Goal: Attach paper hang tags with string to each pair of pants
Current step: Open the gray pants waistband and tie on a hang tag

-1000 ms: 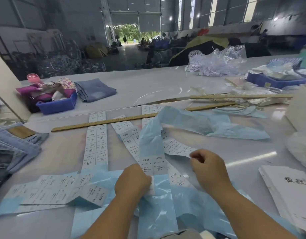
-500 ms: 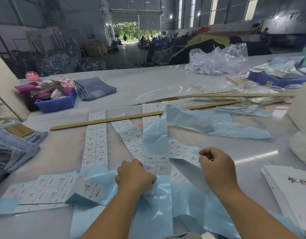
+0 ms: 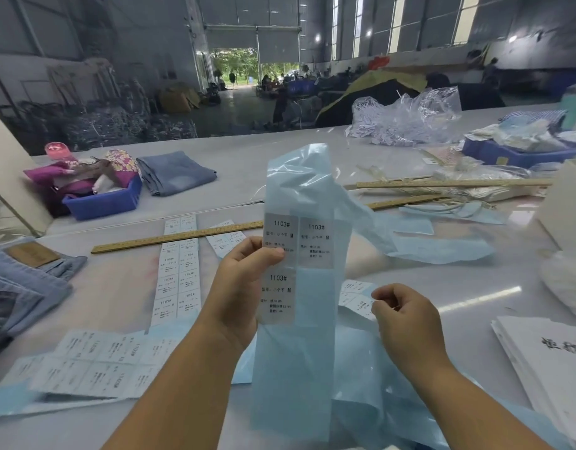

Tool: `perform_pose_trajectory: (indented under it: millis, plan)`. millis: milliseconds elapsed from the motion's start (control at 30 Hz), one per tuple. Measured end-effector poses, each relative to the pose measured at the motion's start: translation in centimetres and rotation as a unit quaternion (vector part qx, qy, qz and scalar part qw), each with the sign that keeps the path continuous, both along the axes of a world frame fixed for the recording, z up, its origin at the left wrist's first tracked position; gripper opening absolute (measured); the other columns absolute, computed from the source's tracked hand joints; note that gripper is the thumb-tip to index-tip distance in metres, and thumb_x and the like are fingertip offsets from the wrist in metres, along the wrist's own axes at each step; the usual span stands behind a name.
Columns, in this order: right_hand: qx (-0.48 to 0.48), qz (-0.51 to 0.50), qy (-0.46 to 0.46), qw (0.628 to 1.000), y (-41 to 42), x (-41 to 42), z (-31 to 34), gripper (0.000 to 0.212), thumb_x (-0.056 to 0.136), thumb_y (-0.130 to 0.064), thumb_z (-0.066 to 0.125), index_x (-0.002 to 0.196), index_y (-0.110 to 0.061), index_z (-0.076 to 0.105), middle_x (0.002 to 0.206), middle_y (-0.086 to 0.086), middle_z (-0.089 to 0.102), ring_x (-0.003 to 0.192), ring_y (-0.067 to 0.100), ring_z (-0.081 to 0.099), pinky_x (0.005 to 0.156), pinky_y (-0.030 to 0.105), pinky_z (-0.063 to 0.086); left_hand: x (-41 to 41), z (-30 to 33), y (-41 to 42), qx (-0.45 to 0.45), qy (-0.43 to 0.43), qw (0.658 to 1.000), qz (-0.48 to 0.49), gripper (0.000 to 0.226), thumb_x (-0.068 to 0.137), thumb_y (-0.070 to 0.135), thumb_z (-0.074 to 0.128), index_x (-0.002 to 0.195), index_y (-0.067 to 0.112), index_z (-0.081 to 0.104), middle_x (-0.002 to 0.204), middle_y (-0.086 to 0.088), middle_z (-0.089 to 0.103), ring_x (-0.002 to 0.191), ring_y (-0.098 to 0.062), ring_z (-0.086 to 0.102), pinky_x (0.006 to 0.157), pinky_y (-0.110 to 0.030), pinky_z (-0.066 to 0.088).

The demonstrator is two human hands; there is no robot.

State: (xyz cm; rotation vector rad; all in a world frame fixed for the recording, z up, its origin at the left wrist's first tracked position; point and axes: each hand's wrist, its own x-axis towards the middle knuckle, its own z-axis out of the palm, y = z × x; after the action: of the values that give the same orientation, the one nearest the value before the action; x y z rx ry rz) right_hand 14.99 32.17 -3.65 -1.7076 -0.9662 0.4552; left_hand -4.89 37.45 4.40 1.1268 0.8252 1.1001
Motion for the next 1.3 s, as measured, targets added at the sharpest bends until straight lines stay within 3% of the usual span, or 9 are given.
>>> perform_pose_trajectory:
  millis: [233,400,500,700,733,833,967,1133,1300]
  plan:
    - [-0.004,0.007,0.008,1.0,0.0,-0.2,0.5,0.016,0.087,-0.005,0.059,0.078,-0.016,0.067,0.072,0.001,0.065,0.069,0.02,0.057,0.062,0.028,0.045,0.0,0.0,-0.1,-0.018,-0.018,1.0,0.009,0.025,0.066,0.02,0.063,0.091,0.016,0.062,0.096,-0.013,0.071,0.083,-0.031,0.064,0.073,-0.043,0.05]
    - [0.108,0.197,0.2,0.954,-1.0,-2.1,4.4,0.03,0.096,-0.029,0.054,0.089,-0.007,0.073,0.083,0.015,0.07,0.066,0.024,0.058,0.063,0.034,0.048,0.7,-0.3,-0.2,-0.04,-0.057,0.997,0.02,0.011,0.079,0.01,0.065,0.09,0.014,0.063,0.095,-0.016,0.071,0.08,-0.031,0.066,0.069,-0.042,0.056]
    - [0.103,0.302,0.22,0.922,-1.4,-3.8,5.7,0.018,0.097,-0.013,0.056,0.102,-0.008,0.073,0.098,0.009,0.075,0.088,0.024,0.072,0.073,0.028,0.058,1.1,-0.8,-0.3,-0.042,-0.074,0.996,0.011,0.014,0.074,0.01,0.07,0.084,0.014,0.062,0.093,-0.017,0.069,0.081,-0.031,0.065,0.073,-0.043,0.055]
    - [0.088,0.26,0.263,0.925,-1.3,-3.8,5.6,0.019,0.096,-0.002,0.054,0.097,-0.005,0.072,0.095,0.011,0.076,0.089,0.028,0.073,0.073,0.029,0.06,1.7,-1.0,-0.6,0.027,0.027,0.995,0.096,0.011,0.088,0.009,0.066,0.082,0.016,0.059,0.085,-0.002,0.068,0.079,-0.019,0.063,0.065,-0.023,0.053]
    - [0.082,0.257,0.255,0.929,-1.2,-3.8,5.4,0.018,0.096,-0.002,0.054,0.096,-0.005,0.072,0.094,0.01,0.076,0.088,0.027,0.073,0.073,0.03,0.06,1.7,-1.1,-0.7,0.11,0.129,0.973,0.158,0.013,0.086,0.014,0.07,0.089,0.018,0.058,0.087,0.004,0.065,0.08,-0.014,0.06,0.066,-0.017,0.049]
    - [0.059,0.251,0.212,0.943,-1.1,-3.7,5.1,0.018,0.096,-0.005,0.056,0.092,-0.009,0.072,0.088,0.003,0.076,0.08,0.017,0.073,0.068,0.025,0.058,1.7,-1.0,-1.1,0.421,0.391,0.779,0.25,0.04,0.077,0.024,0.076,0.111,0.02,0.057,0.101,0.006,0.051,0.094,-0.016,0.049,0.085,-0.026,0.041]
    - [0.037,0.25,0.091,0.963,-1.2,-3.8,5.1,0.025,0.098,-0.008,0.053,0.089,-0.02,0.073,0.081,-0.002,0.073,0.075,0.017,0.068,0.072,0.03,0.058,2.5,-0.4,-2.0,0.516,0.475,0.695,0.157,0.018,0.078,0.029,0.07,0.094,0.023,0.074,0.09,0.003,0.056,0.09,-0.024,0.054,0.078,-0.037,0.04]
    - [0.018,0.263,0.083,0.961,-1.3,-3.5,5.1,0.019,0.097,-0.01,0.056,0.088,-0.013,0.072,0.083,0.01,0.072,0.074,0.03,0.066,0.076,0.046,0.056,2.2,-0.4,-1.7,0.464,0.469,0.743,0.114,0.006,0.085,0.027,0.073,0.088,0.029,0.077,0.079,0.009,0.056,0.082,-0.015,0.049,0.078,-0.034,0.035]
    - [-0.001,0.276,0.077,0.958,-1.1,-3.5,4.7,0.016,0.095,-0.006,0.057,0.09,-0.004,0.072,0.084,0.018,0.069,0.069,0.018,0.061,0.073,0.045,0.054,2.2,-0.7,-1.6,0.401,0.44,0.801,0.068,0.006,0.085,0.025,0.072,0.082,0.028,0.075,0.075,0.009,0.062,0.079,-0.013,0.054,0.082,-0.045,0.045]
